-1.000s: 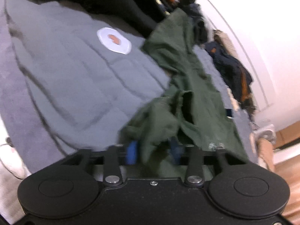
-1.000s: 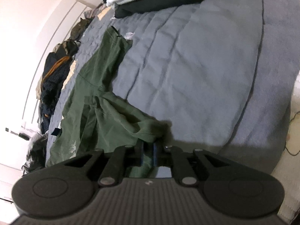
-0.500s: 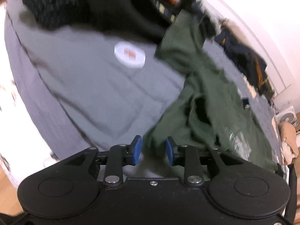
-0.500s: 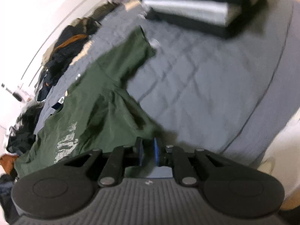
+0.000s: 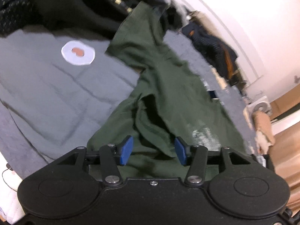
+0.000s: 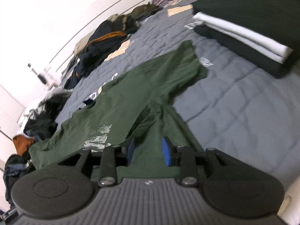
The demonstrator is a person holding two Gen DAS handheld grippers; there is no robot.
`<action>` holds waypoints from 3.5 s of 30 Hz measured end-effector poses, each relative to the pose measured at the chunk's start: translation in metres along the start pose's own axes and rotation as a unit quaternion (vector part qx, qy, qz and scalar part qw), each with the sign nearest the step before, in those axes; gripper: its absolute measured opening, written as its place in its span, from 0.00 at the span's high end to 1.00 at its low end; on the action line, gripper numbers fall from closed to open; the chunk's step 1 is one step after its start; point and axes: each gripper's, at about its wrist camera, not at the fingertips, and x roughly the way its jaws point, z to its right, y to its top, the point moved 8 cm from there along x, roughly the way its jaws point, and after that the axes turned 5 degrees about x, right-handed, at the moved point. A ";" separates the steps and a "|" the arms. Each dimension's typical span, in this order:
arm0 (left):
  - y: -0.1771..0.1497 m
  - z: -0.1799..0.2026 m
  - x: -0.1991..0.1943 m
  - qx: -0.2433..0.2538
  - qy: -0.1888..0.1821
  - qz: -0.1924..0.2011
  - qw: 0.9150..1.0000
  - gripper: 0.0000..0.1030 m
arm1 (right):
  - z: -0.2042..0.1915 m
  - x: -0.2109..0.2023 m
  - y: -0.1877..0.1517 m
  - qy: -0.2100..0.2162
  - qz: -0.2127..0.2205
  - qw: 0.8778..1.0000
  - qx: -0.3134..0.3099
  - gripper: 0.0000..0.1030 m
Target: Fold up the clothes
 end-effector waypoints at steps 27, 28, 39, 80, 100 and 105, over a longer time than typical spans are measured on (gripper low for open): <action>0.062 -0.001 0.040 -0.030 -0.034 0.042 0.998 0.96 | -0.008 0.065 0.005 0.008 0.004 1.000 -0.012 0.69; 0.060 0.000 0.039 -0.026 -0.033 0.031 0.999 0.95 | -0.007 0.066 0.005 0.008 0.004 1.000 -0.009 0.69; 0.038 0.004 0.024 0.036 0.010 -0.004 0.999 0.61 | -0.024 0.065 0.002 0.027 0.000 0.999 -0.018 0.69; 0.049 0.030 0.035 0.257 0.090 0.042 0.961 0.63 | -0.014 0.071 0.026 -0.087 0.030 0.956 -0.279 0.61; 0.041 0.023 0.069 0.243 0.092 0.015 0.965 0.95 | -0.007 0.095 0.032 -0.060 0.034 0.980 -0.188 0.98; 0.052 0.019 0.060 0.222 0.100 0.043 0.969 0.97 | 0.014 0.082 0.057 -0.061 0.073 0.991 -0.097 0.99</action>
